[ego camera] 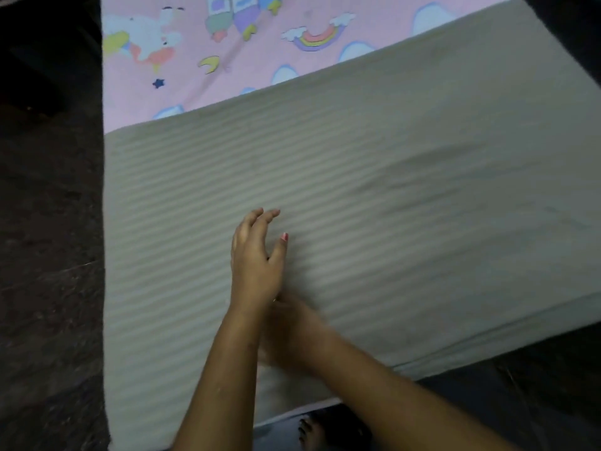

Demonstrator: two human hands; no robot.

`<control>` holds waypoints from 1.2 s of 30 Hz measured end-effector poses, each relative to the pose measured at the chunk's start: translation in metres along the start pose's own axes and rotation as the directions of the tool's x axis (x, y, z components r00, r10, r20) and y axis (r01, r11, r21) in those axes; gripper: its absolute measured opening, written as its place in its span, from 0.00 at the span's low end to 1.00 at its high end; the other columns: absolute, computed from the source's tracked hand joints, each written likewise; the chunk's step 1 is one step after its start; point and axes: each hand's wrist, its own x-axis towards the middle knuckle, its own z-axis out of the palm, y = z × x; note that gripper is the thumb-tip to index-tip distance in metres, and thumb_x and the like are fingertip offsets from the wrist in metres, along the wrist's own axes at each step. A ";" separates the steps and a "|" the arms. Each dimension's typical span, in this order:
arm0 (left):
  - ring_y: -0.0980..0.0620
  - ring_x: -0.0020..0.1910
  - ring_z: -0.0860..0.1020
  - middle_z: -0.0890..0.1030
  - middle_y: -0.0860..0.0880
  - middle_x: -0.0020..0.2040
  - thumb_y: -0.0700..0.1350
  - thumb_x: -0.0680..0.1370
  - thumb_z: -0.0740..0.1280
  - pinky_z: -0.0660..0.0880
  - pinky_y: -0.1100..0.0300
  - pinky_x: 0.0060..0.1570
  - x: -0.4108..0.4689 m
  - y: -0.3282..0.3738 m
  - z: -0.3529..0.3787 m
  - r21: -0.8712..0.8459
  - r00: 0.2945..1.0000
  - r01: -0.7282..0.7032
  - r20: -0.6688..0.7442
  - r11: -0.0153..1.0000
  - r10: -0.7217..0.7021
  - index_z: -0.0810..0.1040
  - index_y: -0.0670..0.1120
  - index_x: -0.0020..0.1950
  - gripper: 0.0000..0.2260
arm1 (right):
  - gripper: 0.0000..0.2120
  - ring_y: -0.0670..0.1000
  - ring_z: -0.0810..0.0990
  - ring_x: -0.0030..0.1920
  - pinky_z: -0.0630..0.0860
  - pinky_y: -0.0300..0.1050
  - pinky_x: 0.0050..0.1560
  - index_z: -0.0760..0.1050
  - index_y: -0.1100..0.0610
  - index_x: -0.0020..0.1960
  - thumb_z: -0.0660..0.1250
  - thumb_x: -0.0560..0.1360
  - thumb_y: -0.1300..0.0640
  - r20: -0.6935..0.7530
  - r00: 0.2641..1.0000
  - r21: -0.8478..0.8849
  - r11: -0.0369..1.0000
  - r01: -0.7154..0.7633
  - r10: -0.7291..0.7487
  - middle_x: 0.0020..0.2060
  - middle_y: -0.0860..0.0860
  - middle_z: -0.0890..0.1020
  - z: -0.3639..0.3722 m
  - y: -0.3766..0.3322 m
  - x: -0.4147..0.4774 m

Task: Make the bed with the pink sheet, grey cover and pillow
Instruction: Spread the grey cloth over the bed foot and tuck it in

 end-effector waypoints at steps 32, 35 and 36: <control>0.49 0.77 0.52 0.55 0.51 0.78 0.60 0.77 0.41 0.47 0.42 0.72 -0.088 0.064 0.128 0.494 0.941 -0.221 0.334 0.841 0.051 0.56 0.56 0.76 0.28 | 0.30 0.59 0.52 0.76 0.49 0.62 0.73 0.53 0.43 0.76 0.43 0.77 0.35 -0.019 0.182 0.286 0.180 -0.941 0.983 0.76 0.48 0.57 0.007 0.241 -0.231; 0.50 0.77 0.45 0.50 0.53 0.78 0.62 0.74 0.37 0.40 0.41 0.71 -0.084 0.076 0.134 0.475 0.932 -0.181 0.361 0.861 -0.004 0.51 0.58 0.77 0.31 | 0.29 0.61 0.44 0.76 0.41 0.67 0.71 0.45 0.43 0.77 0.43 0.79 0.37 0.158 -0.121 0.315 -0.167 -0.934 0.980 0.78 0.48 0.47 0.004 0.269 -0.284; 0.50 0.77 0.43 0.48 0.54 0.78 0.62 0.73 0.36 0.39 0.40 0.71 -0.081 0.082 0.139 0.461 0.926 -0.175 0.378 0.870 -0.014 0.49 0.58 0.77 0.32 | 0.30 0.61 0.42 0.76 0.40 0.68 0.71 0.44 0.46 0.78 0.43 0.79 0.38 0.202 -0.201 0.326 -0.259 -0.909 0.959 0.78 0.50 0.45 0.002 0.275 -0.292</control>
